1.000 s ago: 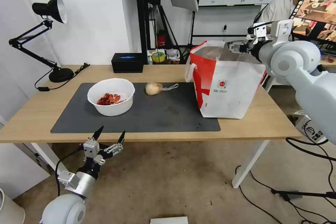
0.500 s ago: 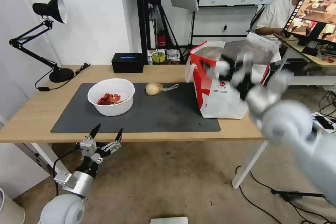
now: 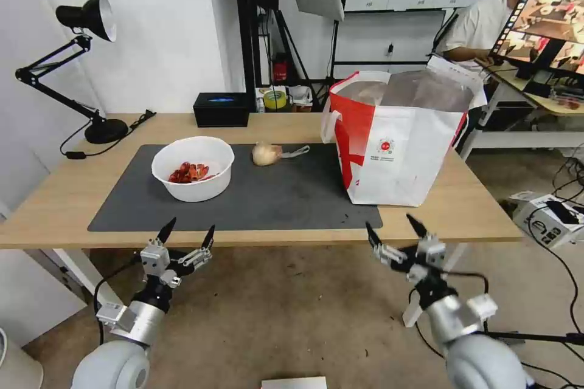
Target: Pick up the trash from the table and place it into the takeout bag.
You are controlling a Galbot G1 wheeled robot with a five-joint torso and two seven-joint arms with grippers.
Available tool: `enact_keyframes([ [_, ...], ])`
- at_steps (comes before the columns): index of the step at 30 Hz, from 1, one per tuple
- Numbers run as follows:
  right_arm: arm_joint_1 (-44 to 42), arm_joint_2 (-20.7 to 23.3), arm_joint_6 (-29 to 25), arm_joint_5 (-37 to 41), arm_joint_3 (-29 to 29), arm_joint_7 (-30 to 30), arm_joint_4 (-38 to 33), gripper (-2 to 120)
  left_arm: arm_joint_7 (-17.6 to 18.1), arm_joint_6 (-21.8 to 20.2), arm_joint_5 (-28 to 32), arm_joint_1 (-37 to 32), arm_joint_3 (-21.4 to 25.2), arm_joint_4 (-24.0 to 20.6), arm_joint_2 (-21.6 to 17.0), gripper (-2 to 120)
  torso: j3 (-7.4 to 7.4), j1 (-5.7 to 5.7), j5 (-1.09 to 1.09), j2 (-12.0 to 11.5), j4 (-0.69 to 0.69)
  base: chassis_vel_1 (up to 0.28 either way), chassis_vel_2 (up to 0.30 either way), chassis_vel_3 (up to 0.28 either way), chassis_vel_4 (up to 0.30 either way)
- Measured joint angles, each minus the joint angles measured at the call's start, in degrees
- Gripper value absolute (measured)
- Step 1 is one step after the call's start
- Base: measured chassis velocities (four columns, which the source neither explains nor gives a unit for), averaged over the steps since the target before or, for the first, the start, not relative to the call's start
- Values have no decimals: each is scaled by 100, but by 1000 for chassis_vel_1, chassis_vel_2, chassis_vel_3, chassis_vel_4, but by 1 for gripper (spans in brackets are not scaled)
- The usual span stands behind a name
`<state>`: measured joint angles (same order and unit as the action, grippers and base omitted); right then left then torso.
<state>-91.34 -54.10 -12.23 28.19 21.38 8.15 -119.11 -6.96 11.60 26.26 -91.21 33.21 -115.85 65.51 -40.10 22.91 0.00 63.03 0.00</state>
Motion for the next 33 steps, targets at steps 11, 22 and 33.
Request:
enact_keyframes([
  [11,66,90,285,132,-13,173,-101,100,-3,24,0,-99,69,-51,27,100,0,1,0,-1,1,0,0,0,0],
  [22,246,190,394,371,-149,-6,-101,100,-5,27,-5,-116,72,-61,55,100,-1,1,1,-1,0,0,0,0,0],
  [33,1803,592,765,1257,-1042,-25,-90,100,-7,27,-7,-168,144,-151,65,100,-1,1,0,-1,0,0,0,0,0],
])
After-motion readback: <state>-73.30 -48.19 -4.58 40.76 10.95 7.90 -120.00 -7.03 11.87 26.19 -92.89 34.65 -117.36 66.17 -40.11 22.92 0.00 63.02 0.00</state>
